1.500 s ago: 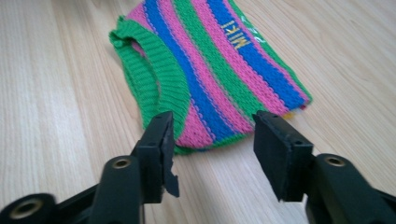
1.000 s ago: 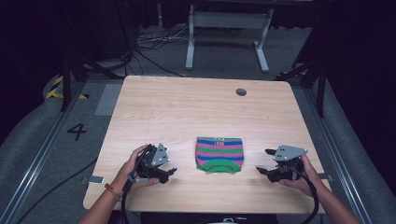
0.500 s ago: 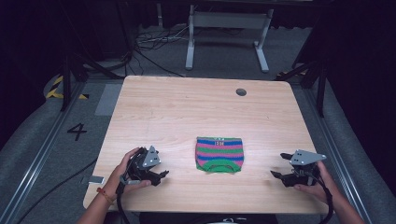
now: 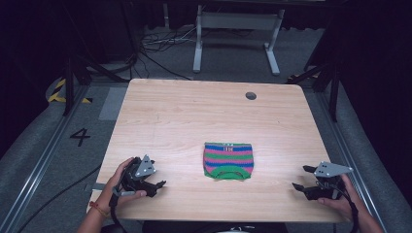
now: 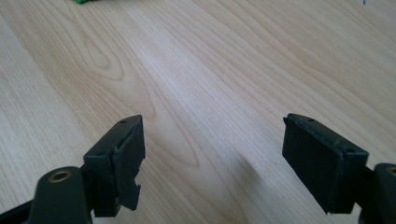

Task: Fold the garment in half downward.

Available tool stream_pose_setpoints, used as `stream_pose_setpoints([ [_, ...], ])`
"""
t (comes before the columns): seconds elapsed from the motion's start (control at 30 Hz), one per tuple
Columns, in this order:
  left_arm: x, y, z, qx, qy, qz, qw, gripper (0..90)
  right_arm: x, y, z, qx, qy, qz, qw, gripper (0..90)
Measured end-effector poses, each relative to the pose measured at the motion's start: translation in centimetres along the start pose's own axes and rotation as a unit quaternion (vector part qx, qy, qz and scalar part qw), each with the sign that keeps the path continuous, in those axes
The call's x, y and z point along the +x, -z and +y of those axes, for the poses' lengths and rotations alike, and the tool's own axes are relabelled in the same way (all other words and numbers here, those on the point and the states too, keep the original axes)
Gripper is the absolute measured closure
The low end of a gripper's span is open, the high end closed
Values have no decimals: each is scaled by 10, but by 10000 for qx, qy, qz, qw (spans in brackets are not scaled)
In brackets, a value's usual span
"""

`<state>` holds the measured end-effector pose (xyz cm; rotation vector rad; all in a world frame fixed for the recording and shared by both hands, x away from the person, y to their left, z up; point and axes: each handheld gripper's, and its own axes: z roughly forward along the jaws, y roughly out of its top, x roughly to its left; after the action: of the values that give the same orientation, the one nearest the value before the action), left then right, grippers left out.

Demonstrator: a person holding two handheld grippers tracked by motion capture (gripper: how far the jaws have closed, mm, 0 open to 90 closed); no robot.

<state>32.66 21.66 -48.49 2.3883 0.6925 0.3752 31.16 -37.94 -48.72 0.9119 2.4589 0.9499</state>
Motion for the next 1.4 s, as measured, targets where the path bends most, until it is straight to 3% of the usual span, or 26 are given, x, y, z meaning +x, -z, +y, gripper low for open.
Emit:
stream_pose_setpoints([
  [0.37,9,9,-25,-90,379,-111,9992,181,-4,4,-24,-115,-353,-64,9993,198],
  [0.6,15,10,-37,-234,727,-248,9968,175,-8,5,-31,-208,-630,-27,9978,175],
  [0.77,13,12,-40,-260,793,-182,9963,173,-11,4,-31,-154,-748,83,9970,161],
  [1.4,11,13,-41,-238,942,-14,9953,153,-11,4,-31,-143,-765,42,9970,151],
])
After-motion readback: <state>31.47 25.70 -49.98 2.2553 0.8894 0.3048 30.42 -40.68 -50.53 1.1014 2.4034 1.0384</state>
